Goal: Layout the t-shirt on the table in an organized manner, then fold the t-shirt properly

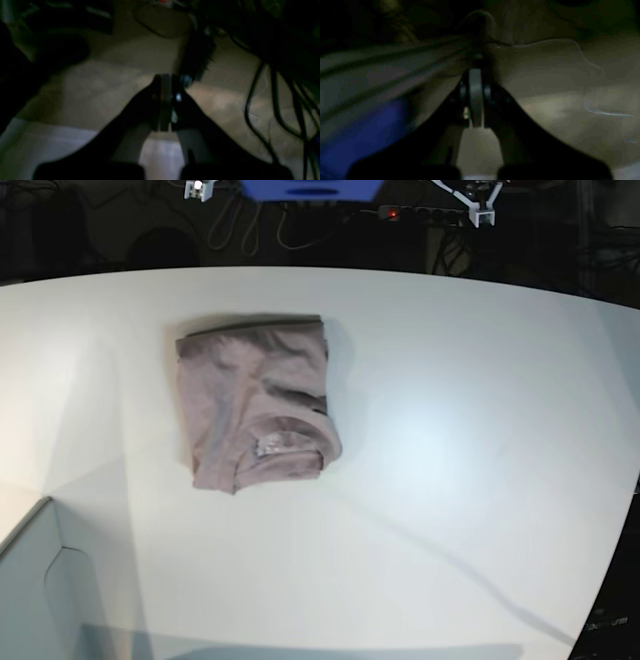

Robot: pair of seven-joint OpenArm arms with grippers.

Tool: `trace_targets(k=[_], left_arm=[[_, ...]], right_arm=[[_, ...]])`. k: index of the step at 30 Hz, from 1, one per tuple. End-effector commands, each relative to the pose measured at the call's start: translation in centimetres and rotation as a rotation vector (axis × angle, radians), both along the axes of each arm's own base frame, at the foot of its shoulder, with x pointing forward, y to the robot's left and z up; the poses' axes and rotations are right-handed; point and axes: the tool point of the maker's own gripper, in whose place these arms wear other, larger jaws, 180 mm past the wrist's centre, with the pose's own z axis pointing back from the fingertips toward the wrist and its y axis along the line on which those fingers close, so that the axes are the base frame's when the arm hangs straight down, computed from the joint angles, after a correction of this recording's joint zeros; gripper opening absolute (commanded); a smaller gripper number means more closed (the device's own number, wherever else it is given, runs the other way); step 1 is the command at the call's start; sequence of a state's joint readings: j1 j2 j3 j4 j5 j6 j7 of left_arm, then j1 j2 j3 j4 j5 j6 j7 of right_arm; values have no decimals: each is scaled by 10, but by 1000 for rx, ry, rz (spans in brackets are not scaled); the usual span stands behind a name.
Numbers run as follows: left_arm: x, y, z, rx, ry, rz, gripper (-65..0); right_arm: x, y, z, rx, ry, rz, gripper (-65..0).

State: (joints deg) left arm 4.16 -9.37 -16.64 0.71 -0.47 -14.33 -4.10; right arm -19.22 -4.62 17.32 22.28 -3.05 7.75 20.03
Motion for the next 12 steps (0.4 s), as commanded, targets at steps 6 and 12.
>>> trace_targets(k=[6,12], left_arm=[[3,-32,-3,-60,14,-21,-650],[12,-56,-5,-94,14,-112,-650]], right_arm=[[2,-27,-3,-339,54,127,-650],[17,-41,5,-510,59,257,-650]])
